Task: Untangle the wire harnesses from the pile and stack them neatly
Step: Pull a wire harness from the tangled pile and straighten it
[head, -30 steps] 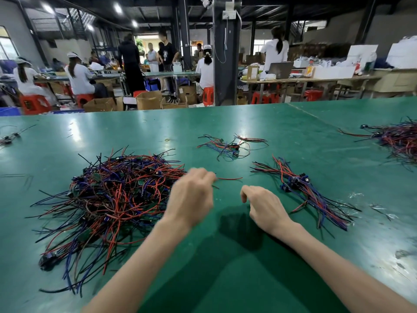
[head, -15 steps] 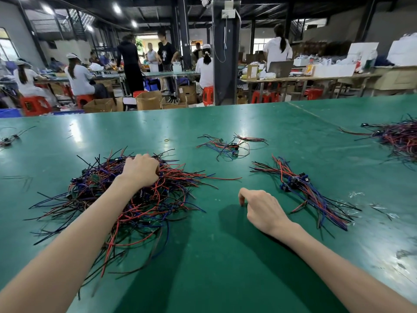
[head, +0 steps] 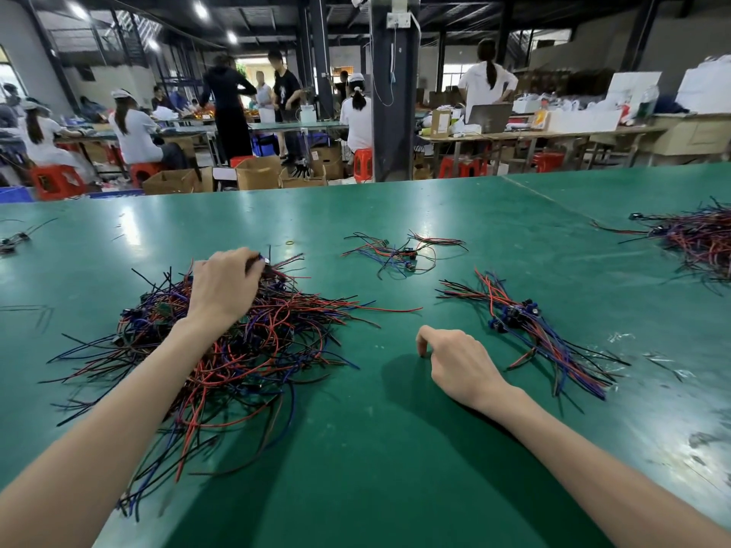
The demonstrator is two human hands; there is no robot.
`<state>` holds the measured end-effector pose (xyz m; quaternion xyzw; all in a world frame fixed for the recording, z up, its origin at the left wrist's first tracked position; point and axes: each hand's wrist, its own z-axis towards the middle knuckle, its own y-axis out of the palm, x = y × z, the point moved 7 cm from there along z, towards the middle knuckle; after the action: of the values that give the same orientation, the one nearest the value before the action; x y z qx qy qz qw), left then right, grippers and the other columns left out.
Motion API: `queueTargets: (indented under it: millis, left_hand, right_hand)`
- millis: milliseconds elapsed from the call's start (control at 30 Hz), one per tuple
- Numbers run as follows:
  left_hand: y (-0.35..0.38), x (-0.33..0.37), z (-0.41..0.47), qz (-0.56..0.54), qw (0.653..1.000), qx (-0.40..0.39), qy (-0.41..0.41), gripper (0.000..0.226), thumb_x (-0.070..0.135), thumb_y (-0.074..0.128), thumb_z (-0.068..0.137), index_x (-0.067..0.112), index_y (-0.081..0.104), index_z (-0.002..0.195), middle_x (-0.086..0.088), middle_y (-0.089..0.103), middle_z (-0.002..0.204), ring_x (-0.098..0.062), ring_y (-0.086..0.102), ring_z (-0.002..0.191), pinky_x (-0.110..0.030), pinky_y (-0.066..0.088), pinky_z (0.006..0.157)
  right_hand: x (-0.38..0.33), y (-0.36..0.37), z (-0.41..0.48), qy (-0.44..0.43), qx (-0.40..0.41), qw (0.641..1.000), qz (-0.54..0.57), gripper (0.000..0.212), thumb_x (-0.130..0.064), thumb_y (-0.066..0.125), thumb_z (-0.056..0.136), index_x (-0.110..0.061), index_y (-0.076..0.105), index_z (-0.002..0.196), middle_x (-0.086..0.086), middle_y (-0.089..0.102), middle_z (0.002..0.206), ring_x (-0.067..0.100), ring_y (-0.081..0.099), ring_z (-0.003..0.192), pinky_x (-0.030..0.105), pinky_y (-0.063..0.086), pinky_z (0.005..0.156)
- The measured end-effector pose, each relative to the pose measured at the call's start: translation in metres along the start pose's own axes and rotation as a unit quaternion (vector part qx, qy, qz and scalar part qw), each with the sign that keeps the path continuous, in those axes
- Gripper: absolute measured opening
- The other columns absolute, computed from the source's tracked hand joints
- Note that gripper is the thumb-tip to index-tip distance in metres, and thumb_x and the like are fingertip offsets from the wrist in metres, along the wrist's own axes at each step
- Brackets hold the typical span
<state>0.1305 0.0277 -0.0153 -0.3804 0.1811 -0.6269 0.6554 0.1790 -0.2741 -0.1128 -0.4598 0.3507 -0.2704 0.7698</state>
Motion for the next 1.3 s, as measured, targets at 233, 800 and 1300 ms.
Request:
queueTargets:
  millis: [233,800,1300]
  left_hand:
    - [-0.017,-0.011,0.009,-0.077,0.995,0.010,-0.058,0.027,0.022,0.051,0.097,0.001,0.063,0.109,-0.020,0.067,0.101,-0.037,0.059,0.095,-0.048,0.046,0.088]
    - [-0.081,-0.006,0.024,-0.212,0.955,0.162,-0.131,0.025,0.027,0.055,0.091,0.005,0.060,0.101,-0.007,0.065,0.093,-0.018,0.058,0.083,-0.029,0.046,0.073]
    - [-0.036,0.157,-0.068,-0.225,0.937,0.044,0.265,0.018,0.008,0.061,0.087,-0.001,0.062,0.103,-0.007,0.061,0.091,-0.020,0.051,0.084,-0.026,0.043,0.078]
  right_hand:
    - [0.000,0.001,0.000,0.004,-0.001,1.000,0.009,0.029,0.004,0.041,0.079,-0.014,0.055,0.096,0.004,0.061,0.085,0.030,0.054,0.082,0.031,0.028,0.060]
    - [0.002,0.003,0.000,0.013,-0.011,1.000,0.018,0.026,0.002,0.042,0.080,-0.017,0.054,0.094,0.005,0.062,0.084,0.028,0.052,0.079,0.031,0.029,0.059]
    - [-0.005,-0.004,0.001,0.116,0.001,0.854,0.507,0.015,-0.004,0.060,0.077,-0.015,0.068,0.069,-0.002,0.045,0.051,0.009,0.038,0.048,0.022,0.030,0.050]
